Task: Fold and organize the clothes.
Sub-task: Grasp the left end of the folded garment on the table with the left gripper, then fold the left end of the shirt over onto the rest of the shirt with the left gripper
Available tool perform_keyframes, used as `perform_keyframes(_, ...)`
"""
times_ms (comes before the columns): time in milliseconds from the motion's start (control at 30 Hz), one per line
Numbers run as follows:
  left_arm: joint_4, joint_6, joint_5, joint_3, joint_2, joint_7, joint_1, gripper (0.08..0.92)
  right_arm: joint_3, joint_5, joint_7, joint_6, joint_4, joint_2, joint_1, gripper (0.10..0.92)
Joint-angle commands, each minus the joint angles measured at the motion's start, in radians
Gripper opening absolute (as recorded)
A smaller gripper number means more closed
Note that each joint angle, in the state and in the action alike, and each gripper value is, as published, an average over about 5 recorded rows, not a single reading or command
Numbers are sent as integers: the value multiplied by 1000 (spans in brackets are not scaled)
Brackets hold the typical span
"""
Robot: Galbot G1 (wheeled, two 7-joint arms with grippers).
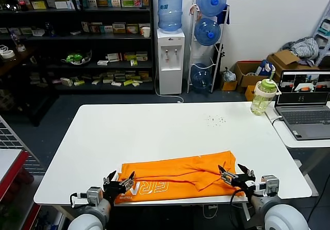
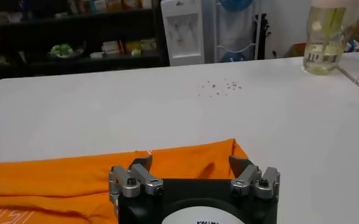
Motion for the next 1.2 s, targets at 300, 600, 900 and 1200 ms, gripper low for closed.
perform_keyframes(300,76,-2,1,15,-17,2,1,807,1,3,3,2,1,4,5,823)
perform_keyframes(600,64,-3,1,21,-19,4,4,574,0,4,1,7,0,9,4,823)
perform_keyframes(900,34,-5,1,18,-21,4,12,314,-5,6,1,14,1,12,13,823)
perform_keyframes(1200,-15,-1,8,-31,44,0,23,114,-4,2,3,23,2,22,30,823)
